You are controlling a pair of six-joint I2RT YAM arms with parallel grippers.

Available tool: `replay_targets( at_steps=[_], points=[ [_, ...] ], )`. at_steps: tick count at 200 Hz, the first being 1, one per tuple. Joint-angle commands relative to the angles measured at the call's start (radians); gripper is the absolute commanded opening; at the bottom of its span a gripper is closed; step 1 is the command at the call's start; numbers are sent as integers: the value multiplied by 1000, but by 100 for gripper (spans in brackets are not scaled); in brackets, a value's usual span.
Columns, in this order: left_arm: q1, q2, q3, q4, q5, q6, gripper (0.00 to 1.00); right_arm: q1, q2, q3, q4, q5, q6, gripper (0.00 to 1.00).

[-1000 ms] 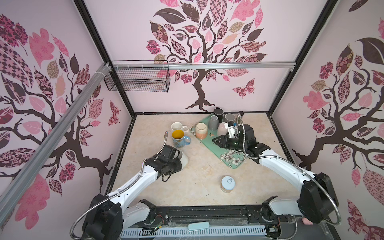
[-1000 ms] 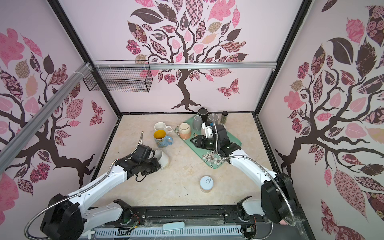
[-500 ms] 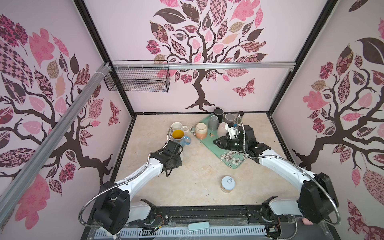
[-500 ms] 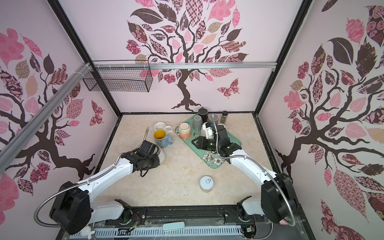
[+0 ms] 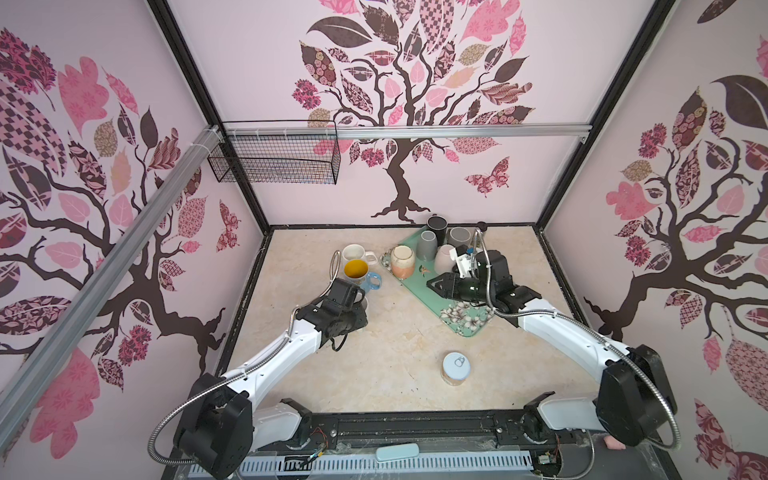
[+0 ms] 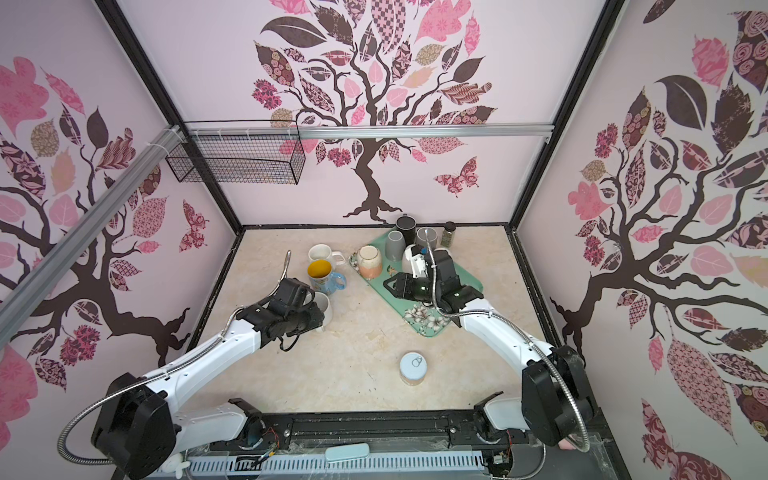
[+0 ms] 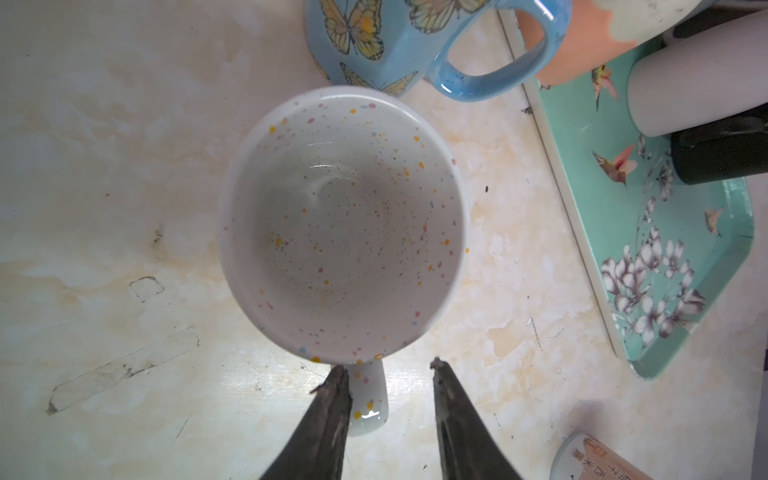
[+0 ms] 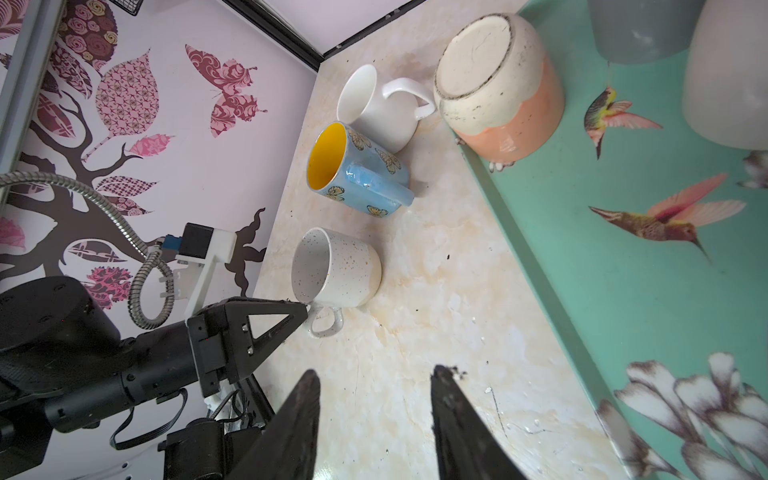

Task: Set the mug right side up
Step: 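Carry the speckled mug beside the blue mug with the left gripper while the right withdraws, then lower the speckled mug onto the table with the left gripper and release it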

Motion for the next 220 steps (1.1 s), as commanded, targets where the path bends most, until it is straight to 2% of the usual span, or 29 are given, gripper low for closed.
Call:
replay_targets(
  at_steps=[1,12,38,62,96,133,167,220],
  points=[
    [12,-66,11,7,-20,-8,37,-3,7,-4,-6,-8,-1,45],
    [49,-93,7,-11,-7,4,37,-3,5,-2,-15,0,-11,45],
    [189,-107,-21,-59,100,43,31,-2,10,8,-46,6,-33,44],
    [242,-78,-64,-65,181,59,24,-2,22,19,-78,13,-44,43],
    [228,-74,-151,-8,264,13,12,-1,49,24,-107,11,-59,43],
    [125,-62,-214,94,245,-73,10,-1,90,30,-95,-14,-55,43],
    [114,27,-181,200,258,-97,10,-1,108,55,-105,0,-62,43],
    [99,141,-58,261,282,-120,10,-2,111,71,-137,35,-95,43]
  ],
)
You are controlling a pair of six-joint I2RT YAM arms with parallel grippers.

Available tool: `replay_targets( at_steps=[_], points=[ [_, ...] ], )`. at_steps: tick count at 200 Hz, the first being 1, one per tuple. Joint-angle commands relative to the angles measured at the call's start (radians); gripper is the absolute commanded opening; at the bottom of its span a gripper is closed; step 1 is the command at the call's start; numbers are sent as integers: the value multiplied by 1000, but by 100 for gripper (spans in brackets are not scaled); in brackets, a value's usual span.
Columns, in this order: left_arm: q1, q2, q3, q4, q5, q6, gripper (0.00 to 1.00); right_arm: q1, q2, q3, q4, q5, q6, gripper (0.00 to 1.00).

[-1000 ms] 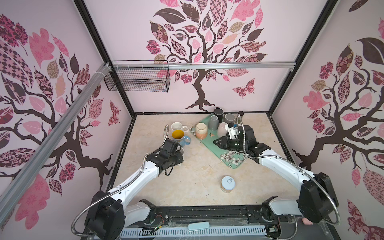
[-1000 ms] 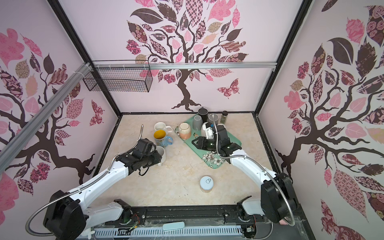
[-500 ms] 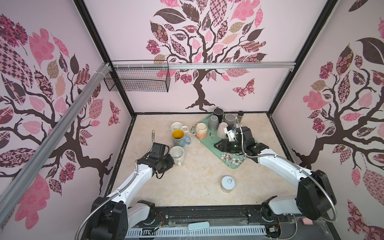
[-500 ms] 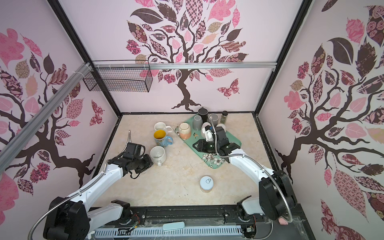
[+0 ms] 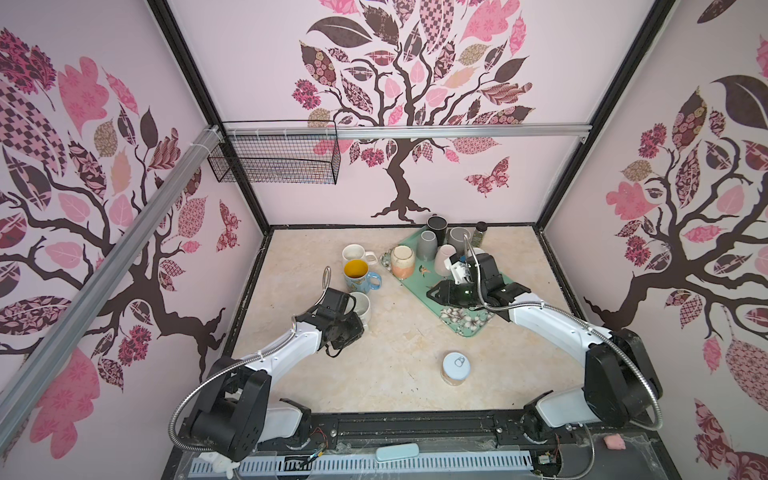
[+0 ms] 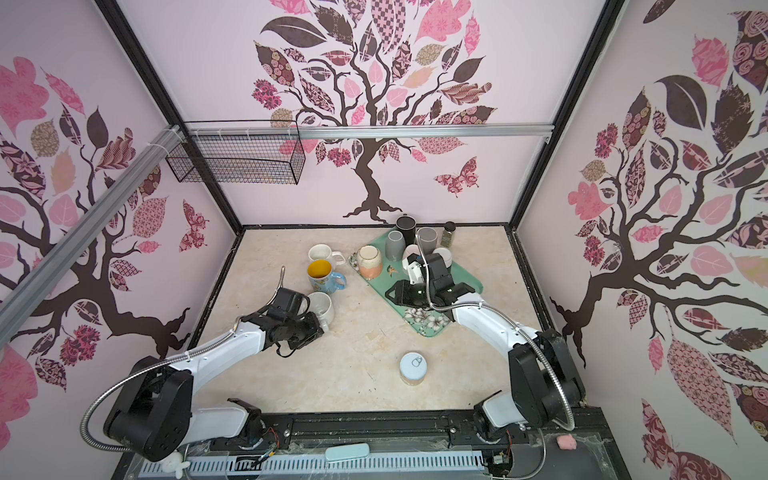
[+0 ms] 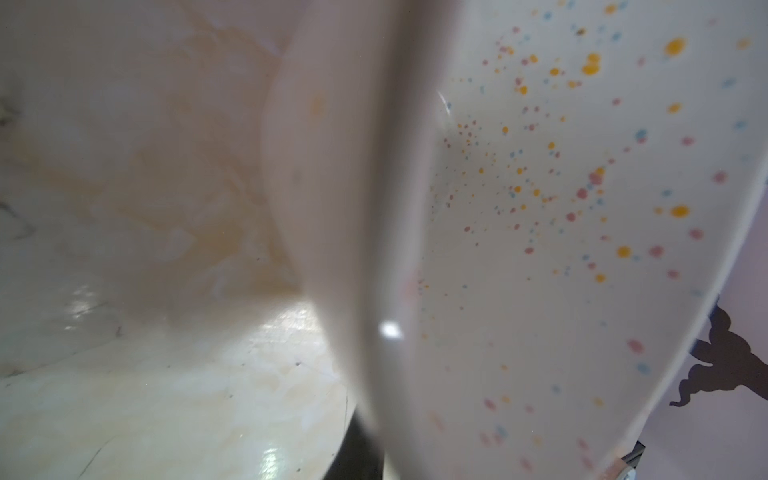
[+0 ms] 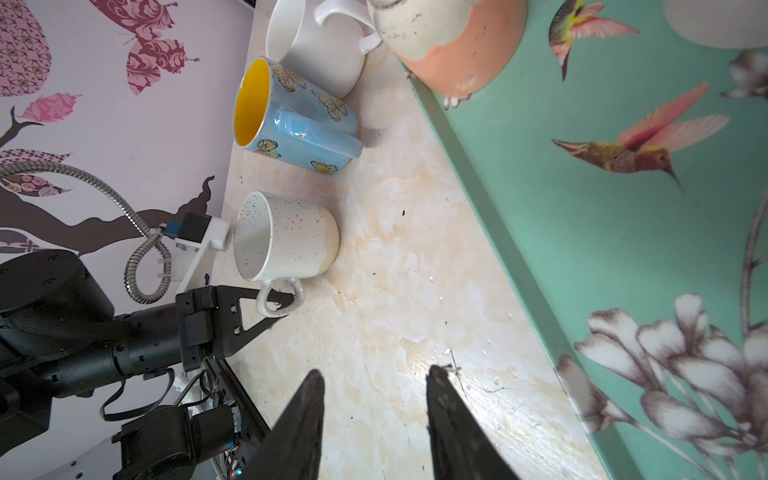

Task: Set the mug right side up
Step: 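Lower the speckled mug onto the table with the left gripper and release it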

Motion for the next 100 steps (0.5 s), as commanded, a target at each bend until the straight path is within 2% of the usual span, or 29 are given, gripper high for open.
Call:
replay_targets(
  at_steps=[1,64,100],
  points=[
    [-10,18,80,94,18,-22,10,-3,12,39,-16,22,-33,43],
    [-22,70,88,208,-4,-95,12,-3,21,47,-25,24,-35,43],
    [-29,75,82,254,-63,-132,13,-1,33,53,-28,15,-30,43]
  ],
)
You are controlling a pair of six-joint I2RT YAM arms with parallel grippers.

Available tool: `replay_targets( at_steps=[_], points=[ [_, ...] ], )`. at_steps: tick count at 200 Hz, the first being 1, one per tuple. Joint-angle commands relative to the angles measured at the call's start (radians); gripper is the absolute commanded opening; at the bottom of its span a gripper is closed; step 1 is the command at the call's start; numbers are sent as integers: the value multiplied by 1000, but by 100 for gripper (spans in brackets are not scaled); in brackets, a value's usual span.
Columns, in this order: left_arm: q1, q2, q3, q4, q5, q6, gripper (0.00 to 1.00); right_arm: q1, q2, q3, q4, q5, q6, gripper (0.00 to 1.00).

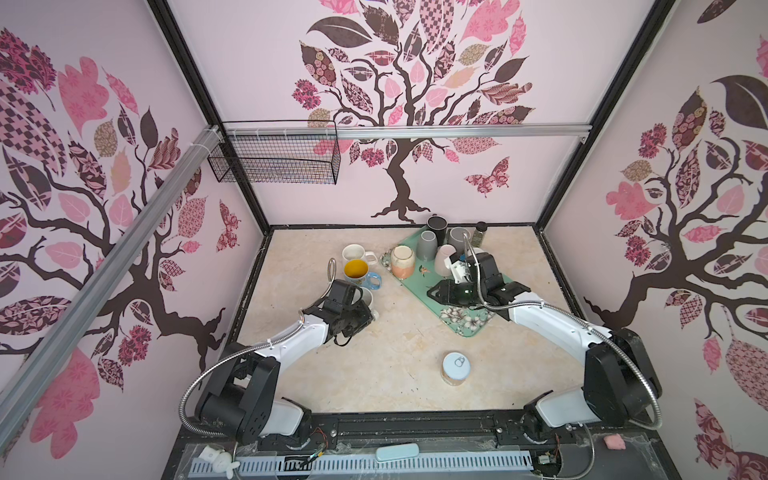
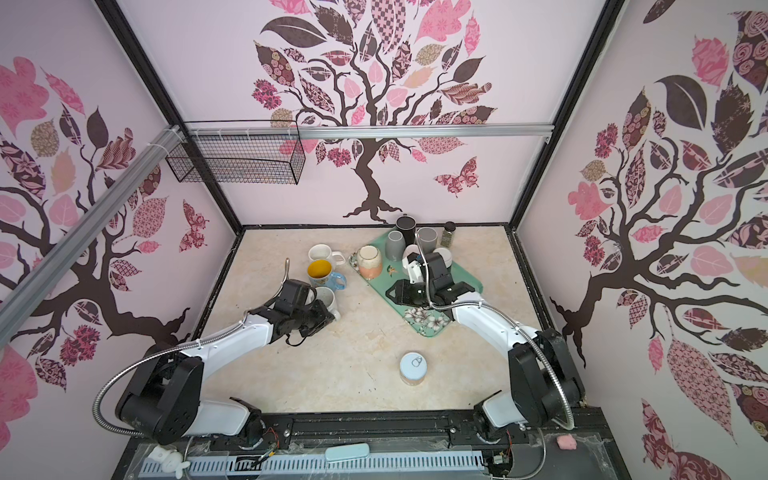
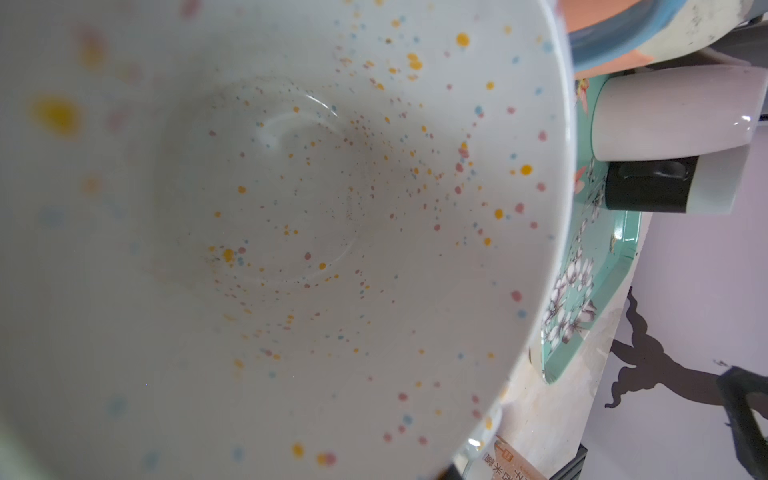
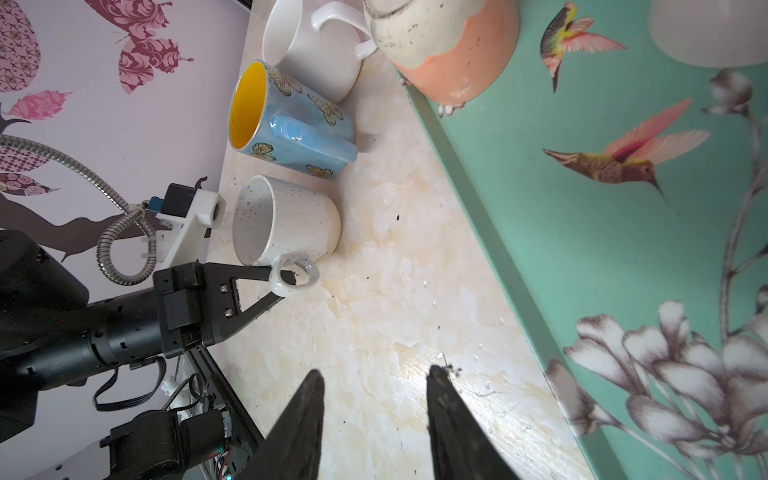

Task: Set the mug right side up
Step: 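Lower the speckled mug onto the table with the left gripper and release it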

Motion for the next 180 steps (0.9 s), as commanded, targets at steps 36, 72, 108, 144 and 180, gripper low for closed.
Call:
replay_targets(
  at_steps=[36,72,108,144,180],
  points=[
    [-24,25,49,119,-100,-67,14,-1,33,49,-29,-2,-16,42],
    [-53,64,93,103,-144,-64,18,9,41,43,-32,-4,-14,42],
    [-61,101,114,104,-141,-60,21,29,55,40,-35,-8,-9,42],
    [-75,55,110,49,-163,-25,22,29,43,45,-56,27,-26,42],
    [-136,-27,120,-31,-240,43,22,28,41,61,-67,57,-35,43]
  ],
)
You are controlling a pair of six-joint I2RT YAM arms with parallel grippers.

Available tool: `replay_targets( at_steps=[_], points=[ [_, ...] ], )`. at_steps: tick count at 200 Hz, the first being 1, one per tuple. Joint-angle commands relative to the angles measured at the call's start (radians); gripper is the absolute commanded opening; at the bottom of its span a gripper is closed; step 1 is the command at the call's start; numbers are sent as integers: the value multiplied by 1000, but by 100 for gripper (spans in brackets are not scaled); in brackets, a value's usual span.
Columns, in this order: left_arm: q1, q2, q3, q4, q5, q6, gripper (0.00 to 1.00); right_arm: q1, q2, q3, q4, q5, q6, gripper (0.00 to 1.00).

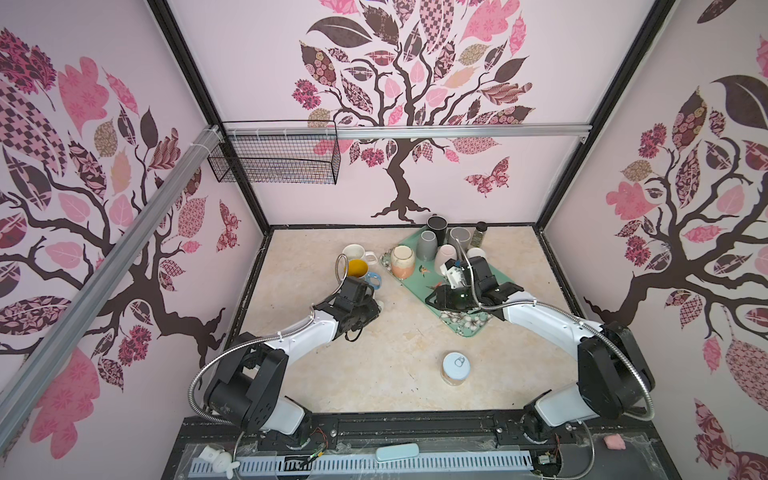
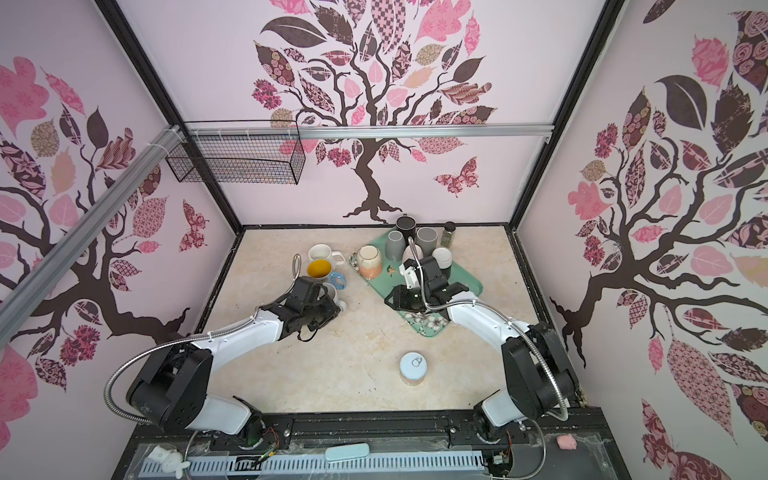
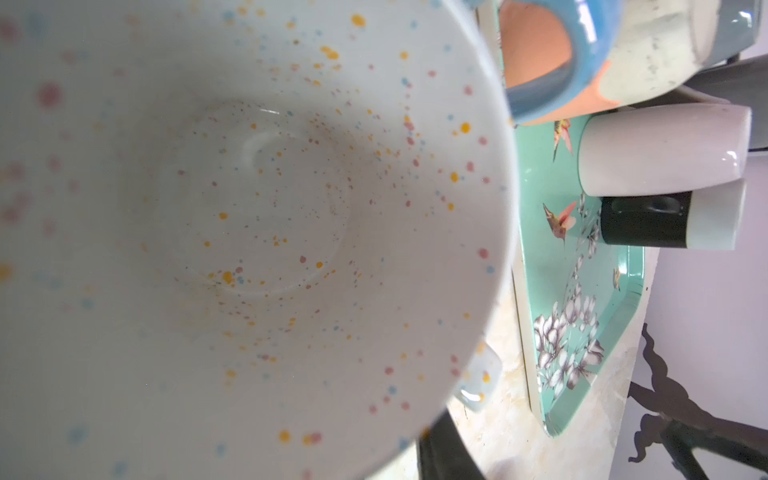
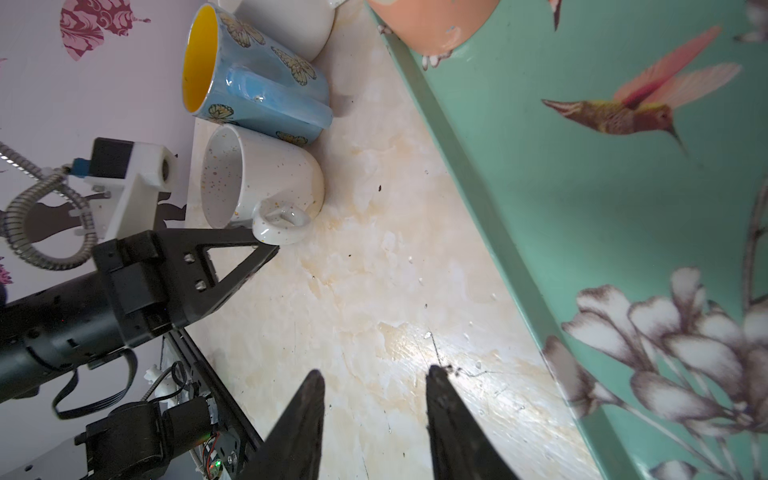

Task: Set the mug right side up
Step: 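Lower the speckled mug onto the table with the left gripper and release it, then move the right gripper over the upside-down black mug on the tray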

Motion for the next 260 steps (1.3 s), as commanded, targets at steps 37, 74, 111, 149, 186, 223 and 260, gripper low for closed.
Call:
replay_targets(
  at_steps=[37,74,111,149,186,223,260],
  points=[
    [-97,-54,59,-74,-118,86,22,3,6,69,-19,32,-19,43],
    [-106,35,89,-34,-90,96,19,3,0,59,-22,36,-16,43],
    [-106,133,185,-40,-83,125,13,3,-10,66,-42,56,-27,43],
    [-108,211,252,-40,-116,139,12,3,-13,71,-51,69,-36,43],
    [-103,237,293,-46,-135,159,12,1,-15,71,-60,77,-39,43],
    [-103,219,315,-56,-135,177,12,-13,-22,103,-91,117,-63,45],
    [-104,170,337,-54,-87,220,14,-76,-18,190,-180,219,-83,54]
  ],
)
